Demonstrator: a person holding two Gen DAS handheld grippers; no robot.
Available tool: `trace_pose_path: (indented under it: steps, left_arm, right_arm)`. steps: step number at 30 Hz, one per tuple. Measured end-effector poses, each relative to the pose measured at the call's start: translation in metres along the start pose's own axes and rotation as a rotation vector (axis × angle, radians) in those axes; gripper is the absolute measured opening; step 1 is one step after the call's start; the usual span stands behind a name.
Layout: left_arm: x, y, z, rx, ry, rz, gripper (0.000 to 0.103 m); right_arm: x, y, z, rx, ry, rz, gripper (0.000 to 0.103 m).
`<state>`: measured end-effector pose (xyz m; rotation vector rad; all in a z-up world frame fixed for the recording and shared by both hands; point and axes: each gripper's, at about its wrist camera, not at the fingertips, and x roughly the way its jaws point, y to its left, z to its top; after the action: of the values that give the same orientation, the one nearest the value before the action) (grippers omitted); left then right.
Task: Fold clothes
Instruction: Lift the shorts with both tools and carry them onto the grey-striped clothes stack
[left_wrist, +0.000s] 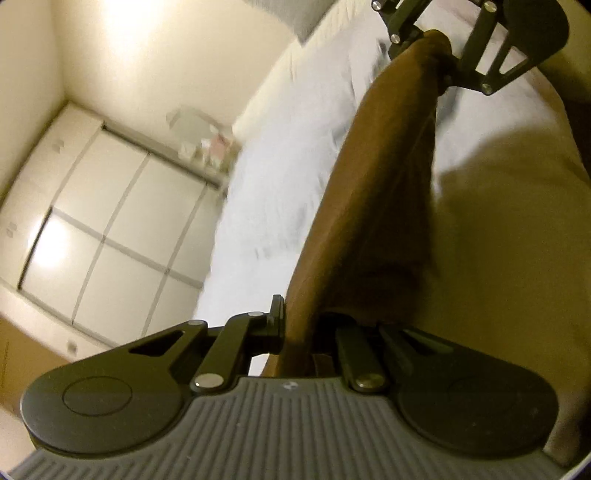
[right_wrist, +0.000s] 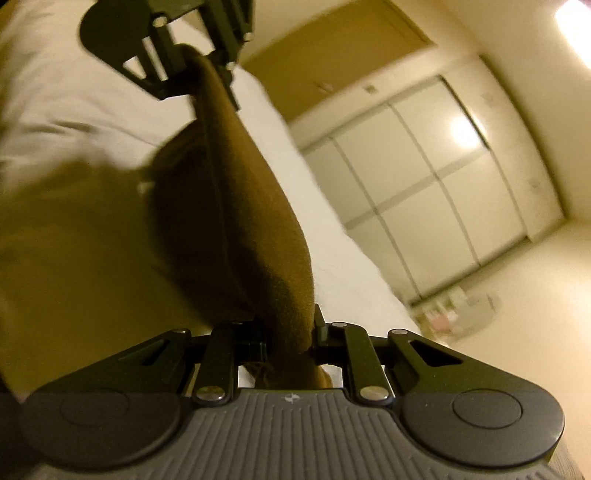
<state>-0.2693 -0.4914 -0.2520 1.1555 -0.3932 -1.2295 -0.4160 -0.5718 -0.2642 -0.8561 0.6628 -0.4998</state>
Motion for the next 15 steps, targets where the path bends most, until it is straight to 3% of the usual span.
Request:
trace_pose_path:
  steps: [5, 9, 10, 12, 15]
  left_arm:
    - [0.071, 0.031, 0.086, -0.008, -0.137, -0.003, 0.007]
    - [0.124, 0.049, 0.155, -0.002, -0.252, 0.043, 0.007]
    - [0.134, 0.047, 0.166, -0.003, -0.278, 0.045, 0.007]
    - [0.156, 0.041, 0.185, -0.004, -0.326, 0.041, 0.007]
    - [0.192, -0.010, 0.183, 0.031, -0.299, -0.080, 0.008]
  right_arm:
    - [0.019, -0.087, -0.039, -0.001, 0.074, -0.195, 0.015]
    - [0.038, -0.146, -0.075, -0.029, 0.137, -0.370, 0.016]
    - [0.041, -0.155, -0.084, -0.044, 0.146, -0.418, 0.016]
    - [0.052, -0.152, -0.108, -0.031, 0.180, -0.434, 0.016]
    - [0.068, -0.143, -0.143, -0.005, 0.234, -0.445, 0.017]
